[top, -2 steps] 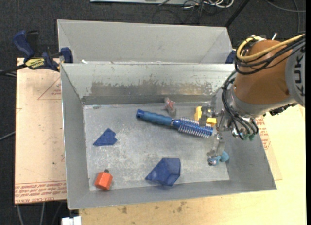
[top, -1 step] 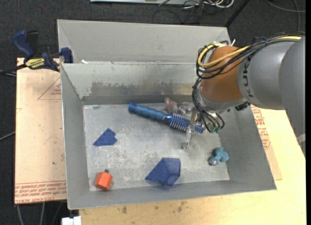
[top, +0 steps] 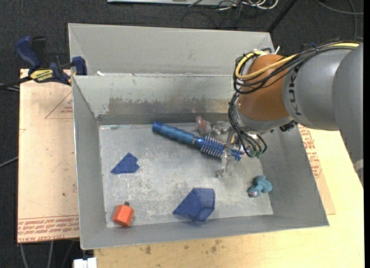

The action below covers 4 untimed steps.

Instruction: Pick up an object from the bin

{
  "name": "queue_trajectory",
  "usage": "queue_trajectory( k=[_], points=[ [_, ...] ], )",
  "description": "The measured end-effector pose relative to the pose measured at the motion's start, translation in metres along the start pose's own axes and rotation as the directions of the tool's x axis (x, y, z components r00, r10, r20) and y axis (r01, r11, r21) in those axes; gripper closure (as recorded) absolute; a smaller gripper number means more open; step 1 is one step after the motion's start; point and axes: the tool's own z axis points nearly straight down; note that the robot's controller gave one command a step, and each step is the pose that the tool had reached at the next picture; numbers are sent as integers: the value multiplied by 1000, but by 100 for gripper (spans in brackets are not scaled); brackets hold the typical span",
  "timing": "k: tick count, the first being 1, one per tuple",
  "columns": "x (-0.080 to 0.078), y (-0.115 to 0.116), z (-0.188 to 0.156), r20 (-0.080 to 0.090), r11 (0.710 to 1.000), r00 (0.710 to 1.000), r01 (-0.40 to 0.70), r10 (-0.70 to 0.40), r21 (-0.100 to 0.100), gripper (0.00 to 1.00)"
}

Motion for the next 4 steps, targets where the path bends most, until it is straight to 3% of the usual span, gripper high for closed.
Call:
queue_trajectory(
  k=[3, 4],
  points=[
    [-2, 2, -1, 4, 1000, 1000, 5, -5, 0, 0],
    [-2, 2, -1, 4, 1000, 1000, 5, -5, 0, 100]
  ],
)
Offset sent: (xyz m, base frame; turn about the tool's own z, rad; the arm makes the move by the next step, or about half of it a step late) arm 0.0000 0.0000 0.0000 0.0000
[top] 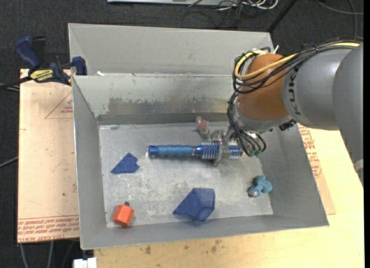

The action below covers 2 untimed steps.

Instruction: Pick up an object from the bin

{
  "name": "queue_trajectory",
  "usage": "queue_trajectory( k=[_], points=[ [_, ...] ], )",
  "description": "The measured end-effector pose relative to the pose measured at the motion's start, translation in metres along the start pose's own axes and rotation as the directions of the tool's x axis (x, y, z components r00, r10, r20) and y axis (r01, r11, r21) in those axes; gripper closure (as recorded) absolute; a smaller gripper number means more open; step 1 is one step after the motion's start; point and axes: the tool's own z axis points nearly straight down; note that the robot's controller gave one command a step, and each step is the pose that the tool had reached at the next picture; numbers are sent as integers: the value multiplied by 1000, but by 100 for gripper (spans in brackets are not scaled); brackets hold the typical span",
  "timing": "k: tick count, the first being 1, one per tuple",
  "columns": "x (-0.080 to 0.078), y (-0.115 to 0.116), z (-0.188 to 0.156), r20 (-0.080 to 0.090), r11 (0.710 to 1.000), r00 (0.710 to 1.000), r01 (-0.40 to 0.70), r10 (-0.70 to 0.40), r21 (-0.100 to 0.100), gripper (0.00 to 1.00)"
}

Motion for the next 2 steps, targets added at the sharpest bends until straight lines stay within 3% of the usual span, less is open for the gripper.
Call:
queue_trajectory(
  k=[2],
  points=[
    [-3, 1, -81, -3, 1000, 1000, 1, -1, 3, 100]
  ],
)
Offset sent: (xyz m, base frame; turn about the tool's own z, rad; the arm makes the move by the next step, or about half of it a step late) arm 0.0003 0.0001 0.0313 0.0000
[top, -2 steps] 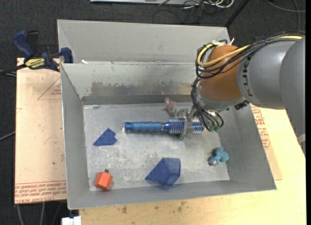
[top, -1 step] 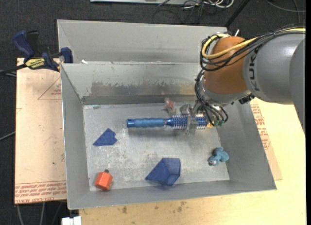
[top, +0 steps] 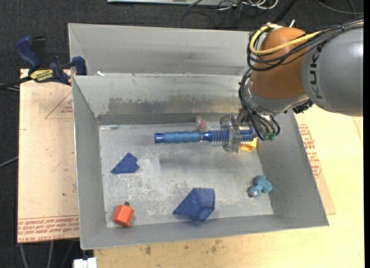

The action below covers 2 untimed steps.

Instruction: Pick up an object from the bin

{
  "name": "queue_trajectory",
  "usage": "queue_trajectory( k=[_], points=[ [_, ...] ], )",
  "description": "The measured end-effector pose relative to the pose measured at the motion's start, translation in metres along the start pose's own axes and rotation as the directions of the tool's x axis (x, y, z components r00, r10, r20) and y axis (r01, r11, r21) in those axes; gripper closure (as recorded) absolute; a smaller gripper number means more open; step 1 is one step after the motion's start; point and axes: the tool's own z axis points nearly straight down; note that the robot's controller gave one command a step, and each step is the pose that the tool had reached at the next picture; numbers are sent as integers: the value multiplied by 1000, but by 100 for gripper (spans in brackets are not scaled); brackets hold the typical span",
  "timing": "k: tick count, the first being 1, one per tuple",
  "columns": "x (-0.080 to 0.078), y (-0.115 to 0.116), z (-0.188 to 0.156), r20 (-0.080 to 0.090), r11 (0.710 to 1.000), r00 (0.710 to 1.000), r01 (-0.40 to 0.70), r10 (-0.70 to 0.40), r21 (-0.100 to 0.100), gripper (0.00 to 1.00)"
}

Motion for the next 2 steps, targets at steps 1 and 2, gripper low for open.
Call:
queue_trajectory(
  k=[1, 2],
  points=[
    [0, 0, 0, -4, 1000, 1000, 0, 0, 0, 100],
    [-2, 0, -33, -1, 1000, 1000, 1, -1, 0, 100]
  ],
)
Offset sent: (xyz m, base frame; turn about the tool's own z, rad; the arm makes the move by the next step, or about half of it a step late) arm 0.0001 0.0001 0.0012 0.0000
